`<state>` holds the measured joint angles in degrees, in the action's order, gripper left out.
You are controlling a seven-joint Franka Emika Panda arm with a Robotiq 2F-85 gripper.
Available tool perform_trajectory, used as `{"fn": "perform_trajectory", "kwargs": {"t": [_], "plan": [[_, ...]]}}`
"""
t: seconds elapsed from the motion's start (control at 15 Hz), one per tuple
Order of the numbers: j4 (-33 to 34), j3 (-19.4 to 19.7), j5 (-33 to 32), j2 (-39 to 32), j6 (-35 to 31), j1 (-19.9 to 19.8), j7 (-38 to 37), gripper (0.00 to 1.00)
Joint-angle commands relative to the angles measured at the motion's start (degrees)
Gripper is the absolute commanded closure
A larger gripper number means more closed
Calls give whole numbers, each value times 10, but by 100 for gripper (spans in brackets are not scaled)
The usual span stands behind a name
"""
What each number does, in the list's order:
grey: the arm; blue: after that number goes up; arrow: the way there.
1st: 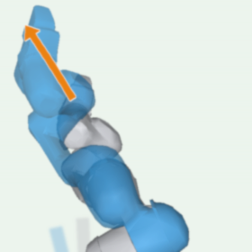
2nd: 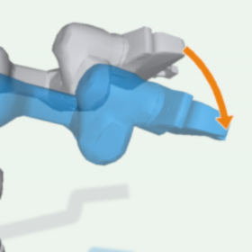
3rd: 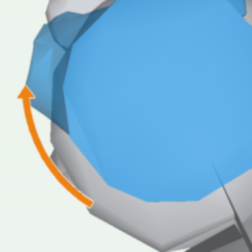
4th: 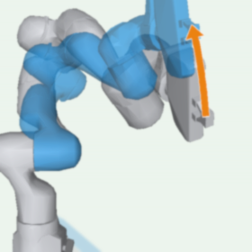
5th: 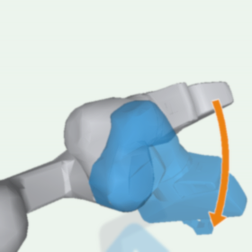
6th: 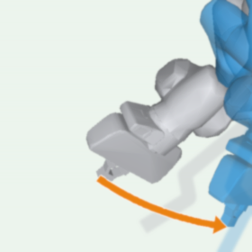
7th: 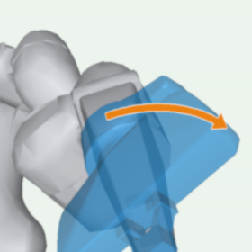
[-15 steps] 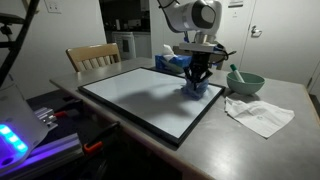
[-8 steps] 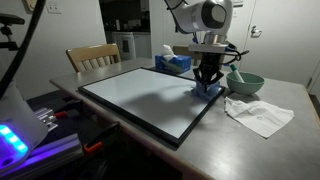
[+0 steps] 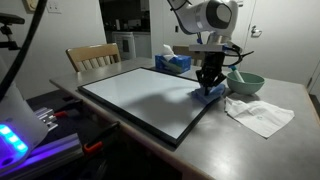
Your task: Use the cloth to wipe the whiteboard on the table
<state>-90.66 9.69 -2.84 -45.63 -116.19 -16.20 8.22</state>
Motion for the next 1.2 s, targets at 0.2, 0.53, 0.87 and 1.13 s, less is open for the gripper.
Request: {"fn": "perform_trajectory", "kwargs": {"t": [0.2, 0.53, 0.87, 1.13], "plan": [[-56, 8, 5, 11, 7, -5, -42, 98], [-104, 9, 11, 36, -5, -5, -59, 98], [-174, -3, 24, 74, -69, -25, -3, 98], [-217, -27, 76, 95, -98, -63, 97, 98]]}}
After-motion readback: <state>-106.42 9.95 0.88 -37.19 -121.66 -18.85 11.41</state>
